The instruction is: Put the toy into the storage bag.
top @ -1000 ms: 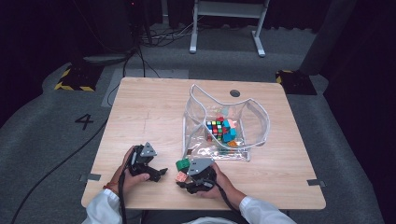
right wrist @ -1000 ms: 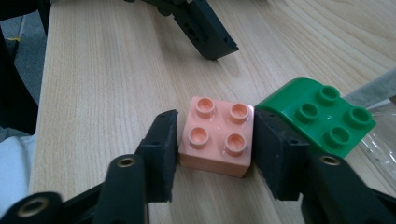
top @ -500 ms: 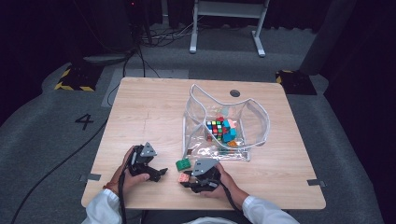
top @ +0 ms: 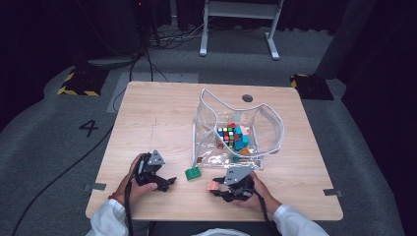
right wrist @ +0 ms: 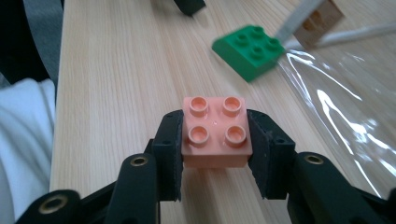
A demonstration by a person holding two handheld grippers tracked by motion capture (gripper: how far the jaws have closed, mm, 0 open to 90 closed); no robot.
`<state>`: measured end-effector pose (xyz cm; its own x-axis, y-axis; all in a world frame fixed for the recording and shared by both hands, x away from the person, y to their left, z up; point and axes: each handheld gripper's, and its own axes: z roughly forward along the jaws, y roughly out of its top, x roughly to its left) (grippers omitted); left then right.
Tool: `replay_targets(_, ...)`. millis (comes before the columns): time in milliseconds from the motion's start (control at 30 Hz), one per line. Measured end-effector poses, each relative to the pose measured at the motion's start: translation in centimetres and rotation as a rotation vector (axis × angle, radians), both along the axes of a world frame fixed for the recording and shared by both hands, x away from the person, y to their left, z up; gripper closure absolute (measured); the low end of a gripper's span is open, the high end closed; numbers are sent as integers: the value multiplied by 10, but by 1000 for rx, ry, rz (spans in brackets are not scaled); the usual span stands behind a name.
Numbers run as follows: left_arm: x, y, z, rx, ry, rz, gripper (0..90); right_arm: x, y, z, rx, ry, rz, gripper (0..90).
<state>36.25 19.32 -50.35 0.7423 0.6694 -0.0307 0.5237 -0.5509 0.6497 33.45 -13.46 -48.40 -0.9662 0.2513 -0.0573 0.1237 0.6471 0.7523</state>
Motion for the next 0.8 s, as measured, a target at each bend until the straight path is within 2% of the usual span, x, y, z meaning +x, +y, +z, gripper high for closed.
replay_targets(100,0,0,0,0,0,0,4,-1,-11,2,-4,-12,-17,591)
replay_targets(133,0,0,0,0,0,0,4,-2,-25,4,-6,-6,-30,591)
replay_targets(200,0,0,0,0,0,0,4,-2,-39,4,-13,0,-51,591)
replay_targets(267,0,0,0,0,0,0,4,-1,-52,4,-24,-6,-75,591)
replay_targets(333,0,0,0,0,0,0,4,0,-64,5,-26,6,-110,591)
replay_targets(367,0,0,0,0,0,0,4,0,-64,5,-26,6,-110,591)
replay_targets(400,0,0,0,0,0,0,4,0,-79,6,-26,9,-142,591)
replay_targets(500,0,0,0,0,0,0,4,1,-90,7,-18,13,-164,591)
replay_targets(533,0,0,0,0,0,0,4,1,-101,7,-21,8,-187,591)
replay_targets(800,0,0,0,0,0,0,4,6,-139,9,-23,-1,-293,591)
